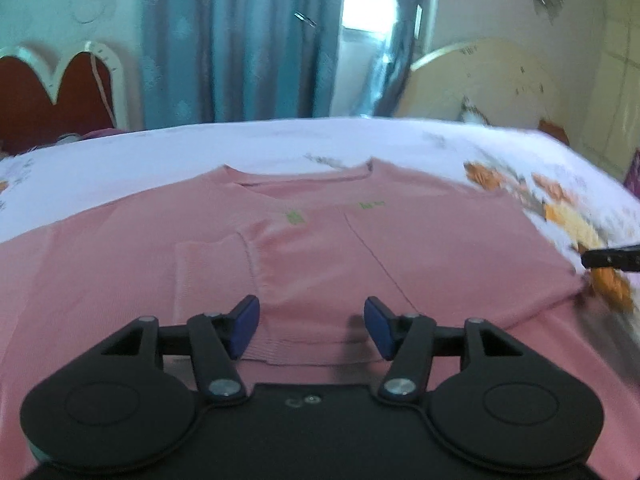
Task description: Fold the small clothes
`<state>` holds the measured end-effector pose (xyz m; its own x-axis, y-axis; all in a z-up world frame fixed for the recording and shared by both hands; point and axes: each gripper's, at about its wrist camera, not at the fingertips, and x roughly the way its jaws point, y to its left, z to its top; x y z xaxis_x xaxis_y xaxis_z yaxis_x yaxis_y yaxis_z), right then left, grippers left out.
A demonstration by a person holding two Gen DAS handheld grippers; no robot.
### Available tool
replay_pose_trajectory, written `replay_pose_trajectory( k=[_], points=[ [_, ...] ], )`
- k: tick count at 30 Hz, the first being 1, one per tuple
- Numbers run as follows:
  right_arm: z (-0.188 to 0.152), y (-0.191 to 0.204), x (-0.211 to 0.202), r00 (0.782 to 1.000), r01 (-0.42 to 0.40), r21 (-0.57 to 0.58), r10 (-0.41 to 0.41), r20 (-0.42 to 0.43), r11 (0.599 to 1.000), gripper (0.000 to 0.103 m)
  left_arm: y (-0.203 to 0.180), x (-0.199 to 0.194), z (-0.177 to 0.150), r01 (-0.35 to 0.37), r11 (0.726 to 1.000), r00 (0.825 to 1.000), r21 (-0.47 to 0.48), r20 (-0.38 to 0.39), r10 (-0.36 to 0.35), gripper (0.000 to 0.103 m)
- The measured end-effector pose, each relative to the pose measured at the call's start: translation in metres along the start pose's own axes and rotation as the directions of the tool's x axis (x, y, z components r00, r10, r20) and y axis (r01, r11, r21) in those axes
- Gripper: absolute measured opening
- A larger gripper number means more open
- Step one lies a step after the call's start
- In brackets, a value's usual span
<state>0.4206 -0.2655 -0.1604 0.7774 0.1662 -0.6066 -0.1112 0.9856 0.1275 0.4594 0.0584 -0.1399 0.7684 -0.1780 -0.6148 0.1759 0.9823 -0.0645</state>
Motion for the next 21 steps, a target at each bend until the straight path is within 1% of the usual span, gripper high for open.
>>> replay_pose_trajectory(
  k=[1,2,3,4,5,6,8,10,11,12,13,14,15,18,20,21],
  points=[
    [0.001,0.005,-0.001,1.000,-0.009,-0.002,0.009,0.014,1.000,0.006,0.004,0.004,-0.001,-0.014,1.000,1.000,-0.006,-0.028,0.014,0.060],
    [0.000,0.010,0.002,1.000,-0.006,-0.012,0.006,0.006,1.000,0.006,0.009,0.009,-0.002,-0.025,1.000,0.998,-0.013,-0.057,0.025,0.059],
    [-0.003,0.012,0.013,0.999,0.012,-0.021,-0.013,-0.050,1.000,0.006,0.013,0.008,-0.004,-0.020,0.999,0.999,-0.025,-0.048,0.019,0.059],
    [-0.005,0.011,0.025,0.992,0.037,-0.020,-0.039,-0.123,0.999,0.005,0.018,0.004,-0.003,-0.017,0.999,0.999,-0.035,-0.045,0.016,0.059],
    [-0.007,0.011,0.022,0.994,0.035,-0.020,-0.037,-0.101,0.999,0.005,0.020,0.002,-0.003,-0.022,0.999,0.999,-0.034,-0.047,0.021,0.059],
    [-0.004,0.012,0.018,0.993,0.040,-0.015,-0.042,-0.110,0.999,0.005,0.022,-0.001,-0.003,-0.031,0.999,0.998,-0.027,-0.049,0.029,0.059],
    [0.000,0.016,0.004,0.998,0.030,0.011,-0.029,-0.062,1.000,0.006,0.029,-0.007,-0.005,-0.043,0.999,0.998,-0.029,-0.047,0.041,0.059],
    [0.001,0.019,-0.004,0.999,0.036,0.027,-0.035,-0.036,0.999,0.006,0.041,-0.016,-0.009,-0.074,0.996,0.996,-0.049,-0.047,0.072,0.068],
    [0.000,0.021,-0.007,0.999,0.032,0.040,-0.030,-0.031,0.999,0.007,0.047,-0.021,-0.011,-0.093,0.994,0.995,-0.059,-0.046,0.090,0.076],
    [0.000,0.023,-0.010,0.999,0.032,0.058,-0.031,-0.029,0.998,0.022,0.056,-0.029,-0.013,-0.115,0.991,0.993,-0.072,-0.037,0.113,0.079],
    [-0.001,0.026,-0.011,0.999,0.035,0.066,-0.034,-0.025,0.997,0.061,0.063,-0.035,-0.015,-0.132,0.988,0.991,-0.084,-0.030,0.130,0.081],
    [-0.002,0.031,-0.013,1.000,0.024,0.066,-0.024,-0.011,0.998,0.076,0.073,-0.042,-0.017,-0.156,0.983,0.988,-0.098,-0.029,0.154,0.083],
    [-0.006,0.034,-0.016,1.000,-0.002,0.064,0.002,0.000,0.998,0.080,0.084,-0.050,-0.019,-0.181,0.977,0.983,-0.113,-0.030,0.179,0.085],
    [-0.006,0.053,-0.017,1.000,-0.029,0.055,0.028,0.004,0.998,0.079,0.120,-0.069,-0.026,-0.258,0.951,0.966,-0.170,-0.037,0.256,0.085],
    [-0.004,0.064,-0.014,0.999,-0.037,0.061,0.036,0.004,0.997,0.069,0.154,-0.086,-0.034,-0.316,0.918,0.948,-0.239,-0.041,0.316,0.083],
    [-0.003,0.067,-0.011,0.999,-0.045,0.079,0.046,-0.006,0.996,0.063,0.173,-0.095,-0.038,-0.346,0.895,0.937,-0.281,-0.046,0.348,0.079]
  ],
)
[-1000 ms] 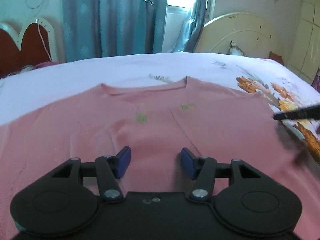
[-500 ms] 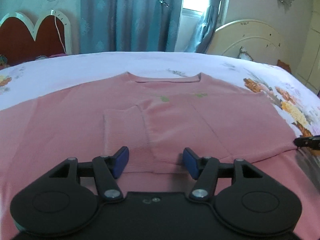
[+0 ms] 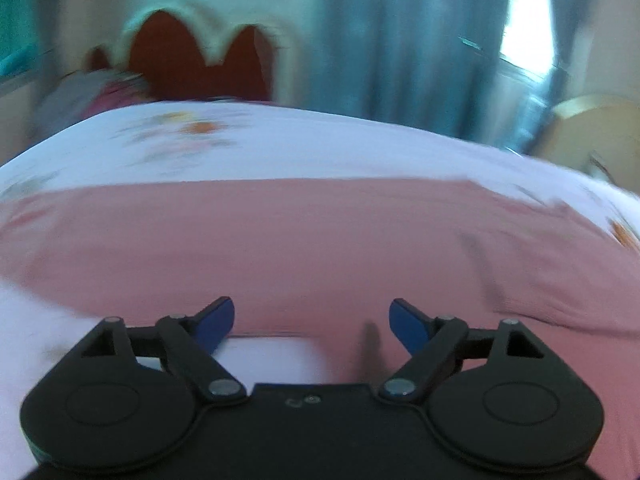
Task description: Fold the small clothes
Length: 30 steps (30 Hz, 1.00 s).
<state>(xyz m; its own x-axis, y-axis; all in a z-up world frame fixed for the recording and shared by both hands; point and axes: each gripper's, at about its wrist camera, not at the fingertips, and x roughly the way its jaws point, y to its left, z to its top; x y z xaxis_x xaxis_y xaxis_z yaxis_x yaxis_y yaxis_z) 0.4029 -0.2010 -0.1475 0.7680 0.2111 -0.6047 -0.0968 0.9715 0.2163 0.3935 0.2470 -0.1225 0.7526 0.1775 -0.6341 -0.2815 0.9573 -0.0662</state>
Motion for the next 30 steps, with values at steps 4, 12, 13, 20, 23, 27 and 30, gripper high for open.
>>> replay_pose_trajectory(
  k=[4,12,13,20,23,27,30],
  points=[
    [0.004,0.015,0.012,1.000,-0.003,0.042,0.004,-0.022,0.999,0.061,0.100,-0.008,0.005,-0.138,0.961,0.990,-0.241,-0.005,0.140,0.071],
    [0.010,0.037,0.028,0.999,0.019,0.079,-0.015,-0.050,0.997,0.061,0.260,-0.009,0.009,-0.151,0.760,0.976,-0.632,0.028,0.217,0.059],
    [0.011,0.041,0.028,0.999,0.020,0.074,-0.016,-0.051,0.997,0.061,0.272,-0.005,0.012,-0.125,0.742,0.978,-0.658,0.043,0.202,0.059],
    [0.017,0.056,0.026,0.999,0.029,0.057,-0.027,-0.044,0.998,0.061,0.321,0.022,0.014,0.002,0.611,0.988,-0.792,0.097,0.123,0.012],
    [0.018,0.057,0.026,0.999,0.034,0.057,-0.032,-0.042,0.998,0.061,0.317,0.024,0.021,0.031,0.610,0.984,-0.792,0.132,0.121,0.006],
    [0.018,0.050,0.026,0.999,0.040,0.080,-0.037,-0.037,0.996,0.061,0.274,0.022,0.043,0.120,0.694,0.979,-0.710,0.202,0.038,0.006],
    [0.019,0.043,0.026,0.998,0.049,0.100,-0.045,-0.035,0.994,0.061,0.225,0.027,0.060,0.192,0.753,0.972,-0.629,0.226,-0.060,0.006]
  ],
)
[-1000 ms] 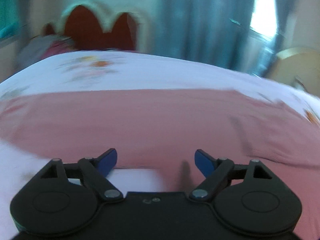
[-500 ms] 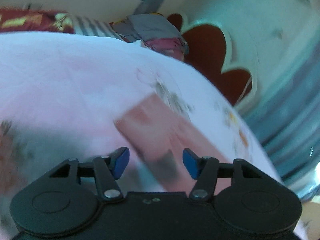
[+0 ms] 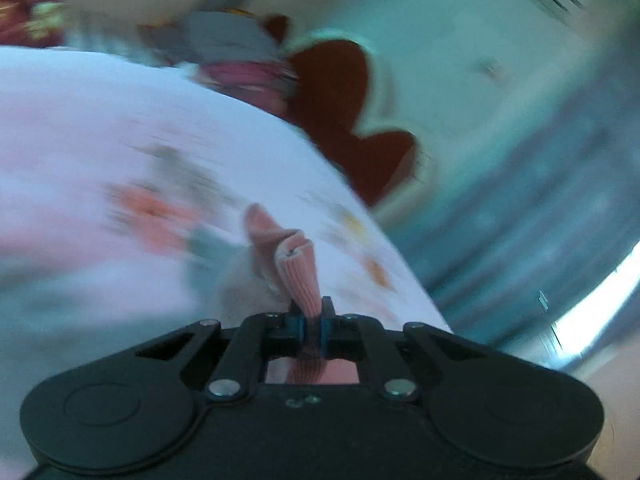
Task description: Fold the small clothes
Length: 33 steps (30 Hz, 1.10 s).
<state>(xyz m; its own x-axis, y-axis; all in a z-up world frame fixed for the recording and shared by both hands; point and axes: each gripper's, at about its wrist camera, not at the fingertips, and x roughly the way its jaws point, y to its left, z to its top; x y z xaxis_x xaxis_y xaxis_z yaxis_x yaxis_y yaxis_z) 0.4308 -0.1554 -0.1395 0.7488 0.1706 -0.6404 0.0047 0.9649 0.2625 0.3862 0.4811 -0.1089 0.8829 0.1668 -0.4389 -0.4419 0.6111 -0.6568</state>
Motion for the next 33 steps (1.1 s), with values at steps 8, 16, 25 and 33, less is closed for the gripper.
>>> replay_pose_trajectory(
  k=[8,16,25,33],
  points=[
    [0.006,-0.019,-0.010,0.999,-0.012,0.046,0.011,0.031,0.999,0.061,-0.138,0.028,-0.090,0.227,0.957,0.962,0.182,-0.192,-0.192,0.006],
    [0.016,-0.058,-0.016,0.998,-0.018,0.142,0.009,0.062,0.990,0.061,-0.239,0.030,-0.207,0.332,0.848,0.925,0.413,-0.319,-0.207,0.006],
    [0.013,-0.093,-0.028,0.998,-0.022,0.187,0.010,0.065,0.982,0.061,-0.313,0.040,-0.310,0.435,0.704,0.863,0.561,-0.482,-0.149,0.006],
    [0.011,-0.112,-0.040,0.997,-0.068,0.224,0.056,0.060,0.972,0.062,-0.323,0.036,-0.373,0.528,0.633,0.791,0.566,-0.599,-0.124,0.071]
  ],
)
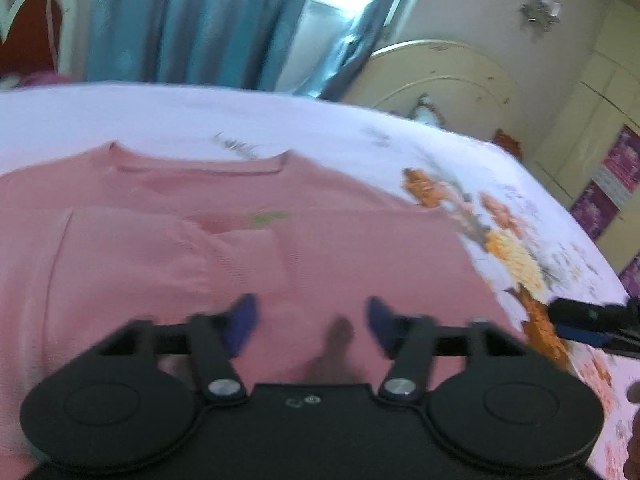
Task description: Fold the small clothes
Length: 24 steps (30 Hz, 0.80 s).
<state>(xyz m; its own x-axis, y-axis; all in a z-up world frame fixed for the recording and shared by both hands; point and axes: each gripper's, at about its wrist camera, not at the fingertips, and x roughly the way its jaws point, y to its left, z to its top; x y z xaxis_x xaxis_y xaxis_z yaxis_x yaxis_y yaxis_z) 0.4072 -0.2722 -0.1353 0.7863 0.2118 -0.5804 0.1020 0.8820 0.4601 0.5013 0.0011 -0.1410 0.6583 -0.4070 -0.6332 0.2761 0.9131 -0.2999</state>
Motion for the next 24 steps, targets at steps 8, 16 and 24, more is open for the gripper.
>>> replay_pose_trajectory(
  k=[8,16,24],
  points=[
    [-0.011,0.046,0.030,0.970,-0.226,0.028,0.228,-0.091,0.974,0.061,0.056,-0.107,-0.029,-0.147,0.984,0.976,-0.099,0.149,0.161,0.060],
    [-0.037,0.096,0.088,0.928,-0.289,0.105,0.306,-0.213,0.951,0.043,0.160,-0.183,-0.084,-0.456,0.860,0.878,-0.229,0.045,0.477,0.055],
    [-0.041,0.116,0.114,0.921,-0.286,0.128,0.310,-0.237,0.950,0.042,0.194,-0.150,-0.074,-0.435,0.870,0.895,-0.231,-0.007,0.446,0.050]
  ],
)
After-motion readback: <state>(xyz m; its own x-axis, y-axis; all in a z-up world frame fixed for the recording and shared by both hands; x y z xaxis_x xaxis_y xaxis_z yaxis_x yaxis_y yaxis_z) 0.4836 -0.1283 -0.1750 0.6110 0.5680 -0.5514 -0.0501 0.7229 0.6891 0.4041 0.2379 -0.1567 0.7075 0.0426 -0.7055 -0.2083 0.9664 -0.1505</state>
